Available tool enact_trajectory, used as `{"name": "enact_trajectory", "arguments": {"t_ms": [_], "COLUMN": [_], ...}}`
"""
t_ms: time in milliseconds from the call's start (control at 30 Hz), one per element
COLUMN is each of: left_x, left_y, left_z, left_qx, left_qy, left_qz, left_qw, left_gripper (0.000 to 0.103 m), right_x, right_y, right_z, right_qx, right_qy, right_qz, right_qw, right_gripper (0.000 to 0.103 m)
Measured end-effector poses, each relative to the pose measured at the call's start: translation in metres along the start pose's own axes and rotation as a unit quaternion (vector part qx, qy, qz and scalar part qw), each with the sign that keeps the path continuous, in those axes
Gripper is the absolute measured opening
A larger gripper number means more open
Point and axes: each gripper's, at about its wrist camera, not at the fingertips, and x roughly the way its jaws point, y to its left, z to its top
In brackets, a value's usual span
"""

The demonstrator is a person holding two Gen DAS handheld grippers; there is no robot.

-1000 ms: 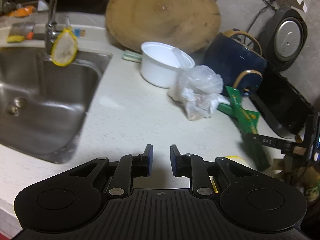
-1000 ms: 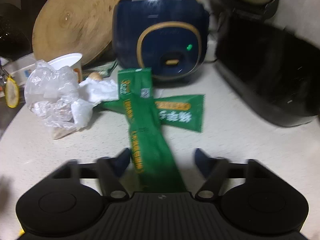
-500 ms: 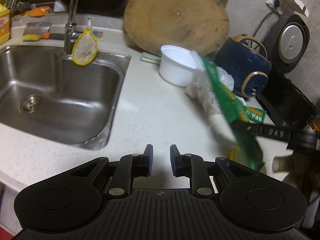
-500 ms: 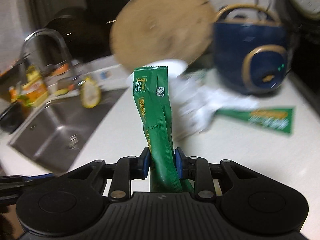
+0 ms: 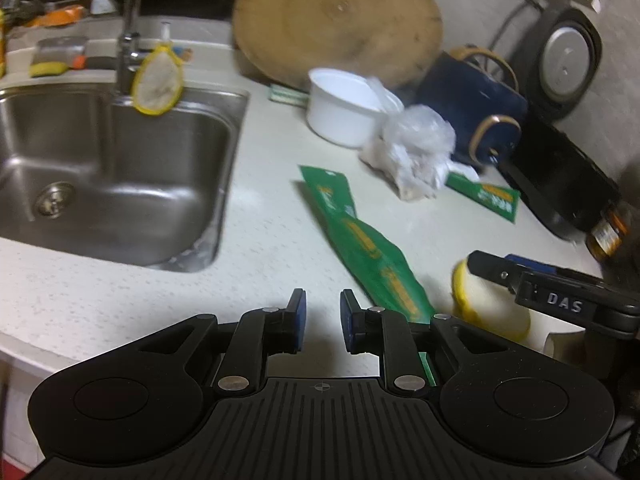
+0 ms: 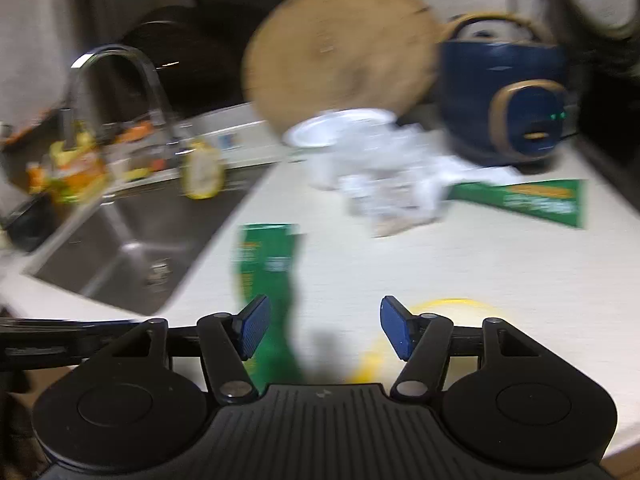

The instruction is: Collect trash

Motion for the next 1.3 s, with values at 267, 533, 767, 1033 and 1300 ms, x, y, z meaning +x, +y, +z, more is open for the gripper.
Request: {"name": "enact_trajectory", "arguments": {"t_ms": [267,533,767,1033,1300], "left_x": [0.013,0.030,0.055,0.059,0.025], "left_y": [-0.033,-0.063,-0.072,-0.061,-0.025], "left_z": [-0.001,0.010,0.027,0.031,0.014], "left_qx": [0.042,0.061,0.018,-0.029,-0.112], "left_qy": [0.014,0.017,0.016,-0.005,-0.057], "left_qz": [-0.061,-0.091,-0.061,-0.017,0.059], "left_qw": [0.9972,0.9938,0.9978,0.9994,0.9903], "left_gripper": [0.021,0.021,0.021,0.021,0.021], "right_x": [-0.010,-0.004,-0.015,0.042,0.134], "right_y": [-0.031,-0.049,-0.079,-0.058,-0.007], "right_z": [-0.036,-0.037,-0.001,0.065,0.112], "right_qx": [-0.028,-0.072,-0.033,-0.129,-0.225], "right_qy": [0.015,0.004,-0.024,-0.031,-0.054], "right_qz": [-0.115,-0.221,-0.152,-0.023,0.037], "right_qw": [0.993,0.973,0.988,0.991,0.972], "right_gripper": [0.067,0.076,0.086,0.087,0.087]}}
